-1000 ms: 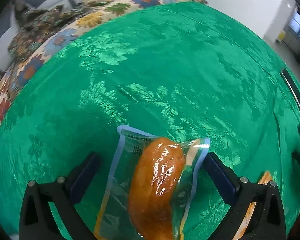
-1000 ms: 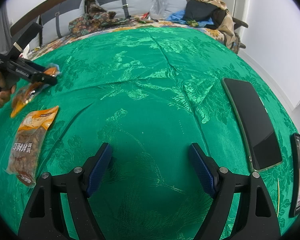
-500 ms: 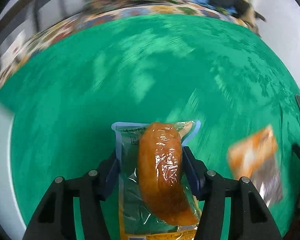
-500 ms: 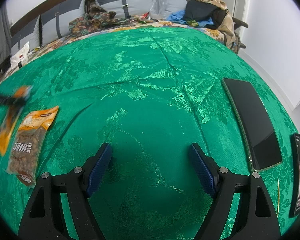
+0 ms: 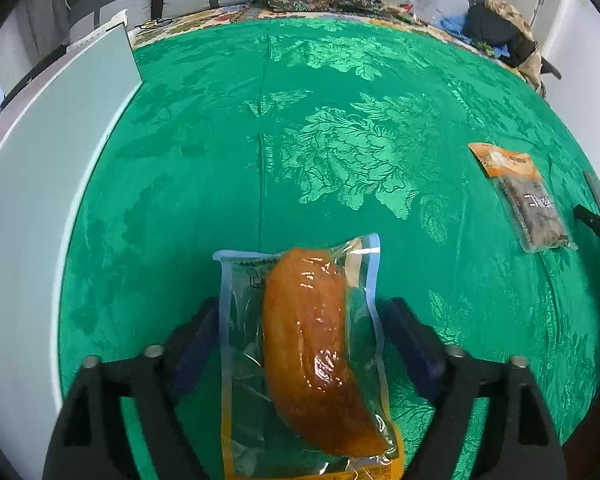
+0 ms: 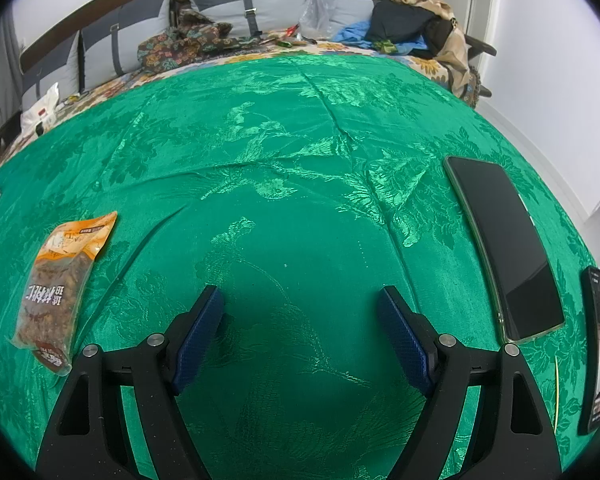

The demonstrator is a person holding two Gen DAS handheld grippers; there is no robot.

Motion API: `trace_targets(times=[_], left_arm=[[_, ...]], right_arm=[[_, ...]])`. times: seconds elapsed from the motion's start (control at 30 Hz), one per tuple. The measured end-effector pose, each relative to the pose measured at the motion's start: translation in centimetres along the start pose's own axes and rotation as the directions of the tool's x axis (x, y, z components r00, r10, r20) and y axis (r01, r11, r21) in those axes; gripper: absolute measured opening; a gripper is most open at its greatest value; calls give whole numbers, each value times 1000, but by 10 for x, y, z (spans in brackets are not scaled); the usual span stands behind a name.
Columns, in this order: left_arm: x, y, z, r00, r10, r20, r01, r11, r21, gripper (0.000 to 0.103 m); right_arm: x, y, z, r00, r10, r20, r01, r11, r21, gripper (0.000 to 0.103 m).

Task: Organize snacks
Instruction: 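Grasp the orange sausage pack with the left tool, then grasp the walnut bag with the right tool while the left tool lifts the sausage pack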

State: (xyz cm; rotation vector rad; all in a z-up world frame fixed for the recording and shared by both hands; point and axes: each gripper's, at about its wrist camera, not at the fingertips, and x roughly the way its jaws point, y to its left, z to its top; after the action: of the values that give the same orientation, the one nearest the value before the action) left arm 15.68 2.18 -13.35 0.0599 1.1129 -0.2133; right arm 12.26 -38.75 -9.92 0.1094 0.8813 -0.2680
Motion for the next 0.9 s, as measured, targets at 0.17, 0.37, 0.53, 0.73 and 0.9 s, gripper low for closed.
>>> trace_targets(times=[0.17, 0.37, 0.53, 0.73, 0.9], left_arm=[[2, 2, -9, 999, 31, 17, -32, 999, 33, 103], [0, 9, -10, 1000, 22, -2, -22, 999, 43, 103], [0, 11, -11, 999, 24, -21, -23, 999, 43, 103], [-4, 13, -17, 998, 25, -59, -22, 998, 52, 103], [-7, 13, -22, 997, 20, -74, -15, 998, 64, 102]], right_arm=[[1, 0, 0, 1000, -1, -2, 1, 1000, -3, 84], [2, -2, 17, 986, 91, -139, -87, 995, 39, 84], [-24, 37, 38, 909, 372, -186, -338, 922, 190, 84], [-5, 143, 33, 911, 207, -357, -211, 977, 26, 84], [4, 191, 9, 942, 62, -331, -114, 983, -141, 91]])
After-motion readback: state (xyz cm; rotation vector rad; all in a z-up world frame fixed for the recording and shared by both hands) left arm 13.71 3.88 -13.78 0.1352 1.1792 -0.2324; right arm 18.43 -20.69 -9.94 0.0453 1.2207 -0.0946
